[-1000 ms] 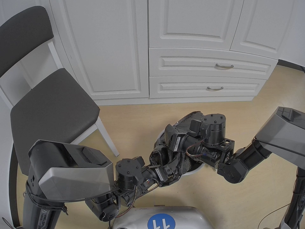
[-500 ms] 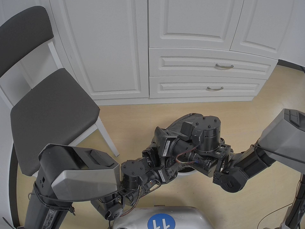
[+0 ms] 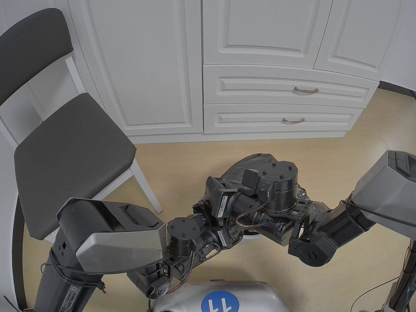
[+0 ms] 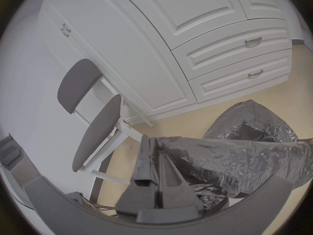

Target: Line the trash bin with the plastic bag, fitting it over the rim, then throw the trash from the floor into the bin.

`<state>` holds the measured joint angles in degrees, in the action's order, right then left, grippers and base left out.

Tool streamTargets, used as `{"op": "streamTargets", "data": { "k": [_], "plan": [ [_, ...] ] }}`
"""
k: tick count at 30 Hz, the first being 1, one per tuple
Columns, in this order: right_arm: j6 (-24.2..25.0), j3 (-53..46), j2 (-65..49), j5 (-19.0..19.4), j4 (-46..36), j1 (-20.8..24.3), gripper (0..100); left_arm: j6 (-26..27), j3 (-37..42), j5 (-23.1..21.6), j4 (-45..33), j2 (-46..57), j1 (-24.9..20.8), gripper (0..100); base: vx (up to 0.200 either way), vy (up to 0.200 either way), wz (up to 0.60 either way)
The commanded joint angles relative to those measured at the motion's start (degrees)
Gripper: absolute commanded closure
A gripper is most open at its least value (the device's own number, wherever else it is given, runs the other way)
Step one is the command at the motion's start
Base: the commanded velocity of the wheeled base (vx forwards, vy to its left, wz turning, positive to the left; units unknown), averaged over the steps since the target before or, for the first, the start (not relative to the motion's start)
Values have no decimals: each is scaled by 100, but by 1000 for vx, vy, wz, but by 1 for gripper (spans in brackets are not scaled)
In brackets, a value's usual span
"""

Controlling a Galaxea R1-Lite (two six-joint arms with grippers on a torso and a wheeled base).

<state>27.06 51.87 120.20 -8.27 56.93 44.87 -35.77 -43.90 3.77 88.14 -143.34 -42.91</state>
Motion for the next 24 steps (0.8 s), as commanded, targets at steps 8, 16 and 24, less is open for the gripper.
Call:
{"op": "streamTargets", "data": {
  "k": [8, 16, 24],
  "plan": [
    [-61, -169, -120, 0, 29, -23, 100, 0, 30, 1, 2, 16, 20, 100, 0, 0, 0],
    [-342, -344, -418, 27, 81, -163, 100, 0, 101, 10, 2, 131, 28, 100, 0, 0, 0],
    [-685, -810, -1148, 79, -59, -313, 0, 0, 303, 1, 2, 482, 28, 100, 0, 0, 0]
  ]
}}
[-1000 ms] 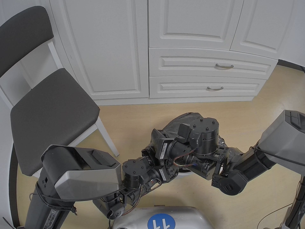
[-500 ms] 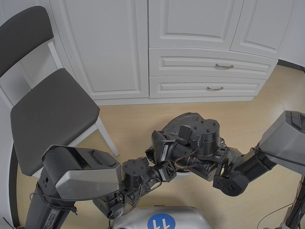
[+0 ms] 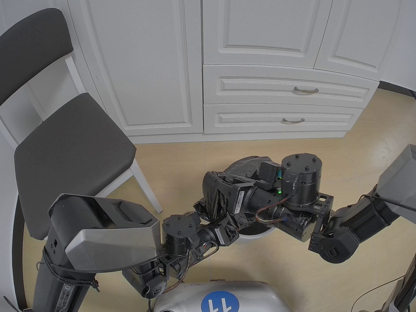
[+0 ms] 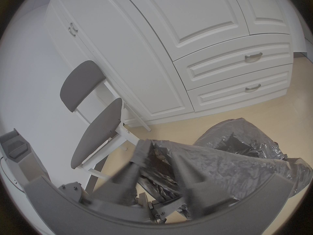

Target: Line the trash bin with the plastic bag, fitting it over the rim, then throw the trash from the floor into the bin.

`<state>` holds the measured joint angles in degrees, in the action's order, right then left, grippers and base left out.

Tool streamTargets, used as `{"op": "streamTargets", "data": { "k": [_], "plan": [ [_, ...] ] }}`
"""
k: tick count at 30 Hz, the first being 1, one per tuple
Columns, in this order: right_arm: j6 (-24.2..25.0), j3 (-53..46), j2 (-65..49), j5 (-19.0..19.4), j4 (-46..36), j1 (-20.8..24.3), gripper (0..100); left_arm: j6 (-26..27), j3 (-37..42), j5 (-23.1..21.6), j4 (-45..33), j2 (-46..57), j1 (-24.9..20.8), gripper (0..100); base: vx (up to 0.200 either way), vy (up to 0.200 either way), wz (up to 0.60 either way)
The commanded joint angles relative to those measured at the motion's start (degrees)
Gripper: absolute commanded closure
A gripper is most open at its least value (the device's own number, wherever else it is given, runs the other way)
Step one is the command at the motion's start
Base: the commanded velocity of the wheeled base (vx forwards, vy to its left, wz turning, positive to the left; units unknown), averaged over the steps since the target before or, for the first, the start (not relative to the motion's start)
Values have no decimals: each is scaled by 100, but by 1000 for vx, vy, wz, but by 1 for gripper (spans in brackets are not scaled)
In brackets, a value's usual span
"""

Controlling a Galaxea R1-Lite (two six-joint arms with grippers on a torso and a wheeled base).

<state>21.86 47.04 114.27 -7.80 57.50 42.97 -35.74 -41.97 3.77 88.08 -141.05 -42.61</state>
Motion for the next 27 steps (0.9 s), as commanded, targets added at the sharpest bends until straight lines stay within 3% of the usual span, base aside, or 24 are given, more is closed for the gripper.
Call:
{"op": "streamTargets", "data": {
  "k": [1, 6, 12, 13, 16, 27],
  "plan": [
    [-322, -424, -678, 59, -160, -175, 0, -3, 128, -8, 8, 297, -2, 100, 0, 0, 0],
    [-911, -855, -1592, 429, -688, -465, 0, 24, 304, -16, 8, 578, -2, 100, 0, 0, 0],
    [-955, -881, -2296, 640, -1294, -702, 0, 234, 602, -43, -10, 1114, 7, 100, 0, 0, 0],
    [-1087, -846, -2542, 640, -1567, -949, 0, 630, 822, -51, -19, 1387, 77, 100, 0, 0, 0],
    [-1210, -846, -2665, 648, -1611, -1239, 0, 911, 1007, -69, -27, 1712, 130, 100, 0, 0, 0],
    [-1553, -855, -2841, 640, -1637, -1898, 0, 524, 805, -8, -54, 2371, -125, 100, 0, 0, 0]
  ]
}}
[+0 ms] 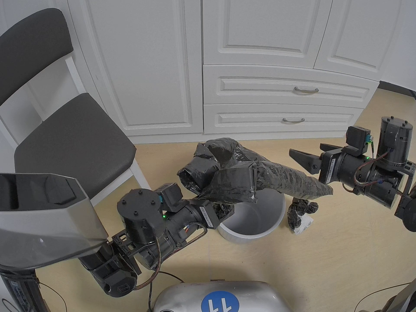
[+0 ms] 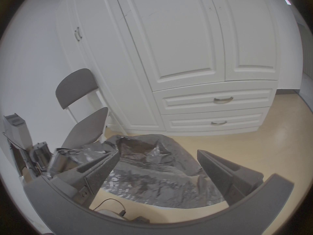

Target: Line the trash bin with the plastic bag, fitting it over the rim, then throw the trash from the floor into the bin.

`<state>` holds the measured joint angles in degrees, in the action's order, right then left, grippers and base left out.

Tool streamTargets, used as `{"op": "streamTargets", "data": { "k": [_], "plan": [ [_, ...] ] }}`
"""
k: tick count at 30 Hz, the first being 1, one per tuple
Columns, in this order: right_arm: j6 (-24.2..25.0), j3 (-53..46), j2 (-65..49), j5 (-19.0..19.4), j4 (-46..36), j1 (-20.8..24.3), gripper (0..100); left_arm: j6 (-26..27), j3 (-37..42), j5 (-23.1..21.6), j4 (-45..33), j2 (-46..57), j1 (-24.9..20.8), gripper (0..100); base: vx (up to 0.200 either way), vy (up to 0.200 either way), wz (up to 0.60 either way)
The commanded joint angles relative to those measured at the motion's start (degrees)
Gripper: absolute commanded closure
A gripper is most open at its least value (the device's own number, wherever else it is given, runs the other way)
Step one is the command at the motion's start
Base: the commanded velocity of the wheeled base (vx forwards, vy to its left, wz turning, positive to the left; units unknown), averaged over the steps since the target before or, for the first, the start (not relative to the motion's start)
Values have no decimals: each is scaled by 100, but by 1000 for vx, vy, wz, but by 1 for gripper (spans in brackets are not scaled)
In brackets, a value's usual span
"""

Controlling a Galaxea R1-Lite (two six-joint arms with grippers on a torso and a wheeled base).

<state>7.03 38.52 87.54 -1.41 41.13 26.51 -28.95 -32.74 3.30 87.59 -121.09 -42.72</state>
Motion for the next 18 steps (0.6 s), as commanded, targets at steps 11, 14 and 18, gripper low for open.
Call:
{"op": "streamTargets", "data": {
  "k": [11, 14, 18],
  "plan": [
    [-273, 120, -334, -8, -782, -533, 0, -559, -909, 883, -1701, 1105, -299, 100, 0, 0, 0],
    [-282, 129, -343, -8, -791, -630, 0, -1192, -1366, 1102, -2607, 1351, -290, 100, 0, 0, 0],
    [-308, 164, -343, -17, -800, -815, 0, -1728, -1727, 1111, -3591, 1808, -281, 100, 0, 0, 0]
  ]
}}
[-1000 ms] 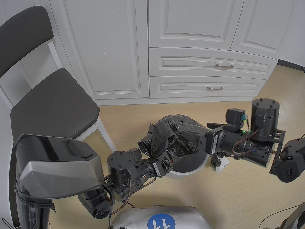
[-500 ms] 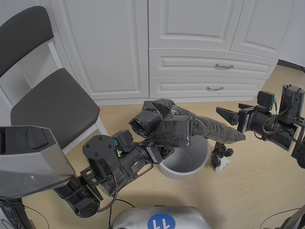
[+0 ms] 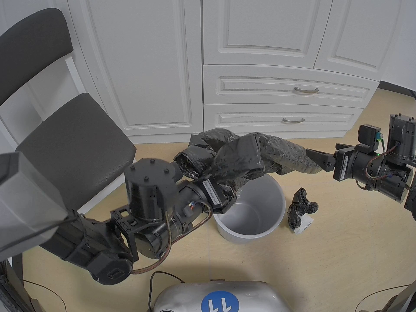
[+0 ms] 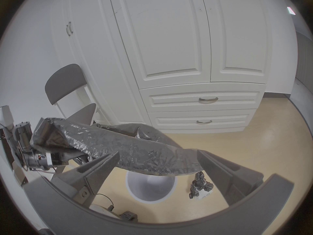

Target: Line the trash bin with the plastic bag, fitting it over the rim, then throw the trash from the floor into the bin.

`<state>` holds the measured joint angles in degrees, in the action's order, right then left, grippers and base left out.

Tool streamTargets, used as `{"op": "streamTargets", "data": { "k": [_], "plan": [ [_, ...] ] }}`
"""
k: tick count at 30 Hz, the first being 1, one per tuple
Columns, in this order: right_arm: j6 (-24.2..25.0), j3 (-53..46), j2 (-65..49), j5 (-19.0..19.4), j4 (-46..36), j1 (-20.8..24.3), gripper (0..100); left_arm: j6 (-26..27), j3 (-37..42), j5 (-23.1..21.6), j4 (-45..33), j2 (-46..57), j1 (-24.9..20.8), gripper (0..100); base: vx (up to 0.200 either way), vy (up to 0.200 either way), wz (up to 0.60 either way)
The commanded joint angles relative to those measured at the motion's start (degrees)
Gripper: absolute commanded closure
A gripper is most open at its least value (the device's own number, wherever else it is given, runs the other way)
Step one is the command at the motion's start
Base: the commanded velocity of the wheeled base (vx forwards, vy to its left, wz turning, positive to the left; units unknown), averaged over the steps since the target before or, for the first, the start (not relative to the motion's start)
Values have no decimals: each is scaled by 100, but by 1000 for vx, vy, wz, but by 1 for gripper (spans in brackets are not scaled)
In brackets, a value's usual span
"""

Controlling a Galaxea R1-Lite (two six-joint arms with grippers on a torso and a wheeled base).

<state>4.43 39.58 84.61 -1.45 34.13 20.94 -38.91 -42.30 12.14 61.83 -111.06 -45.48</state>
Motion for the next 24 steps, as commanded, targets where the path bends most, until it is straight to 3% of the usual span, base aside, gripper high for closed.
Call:
{"op": "streamTargets", "data": {
  "k": [1, 7, 15, 16, 24],
  "plan": [
    [-109, 58, -42, -31, -100, -328, 0, -837, -832, 227, -1182, 875, 13, 100, 0, 0, 0],
    [-759, -65, -182, -48, -100, -864, 0, -1356, -1052, 210, -1929, 1253, -4, 100, 0, 0, 0],
    [-900, -214, -270, 13, -109, -952, 0, -1505, -920, 157, -1929, 1561, -576, 100, 0, 0, 0],
    [-900, -232, -261, 13, -117, -952, 100, -1540, -911, 148, -1929, 1561, -620, 100, 0, 0, 0],
    [-1023, -188, -165, 22, -258, -1101, 100, -1936, -507, -291, -1578, 1429, -848, 100, 0, 0, 0]
  ]
}}
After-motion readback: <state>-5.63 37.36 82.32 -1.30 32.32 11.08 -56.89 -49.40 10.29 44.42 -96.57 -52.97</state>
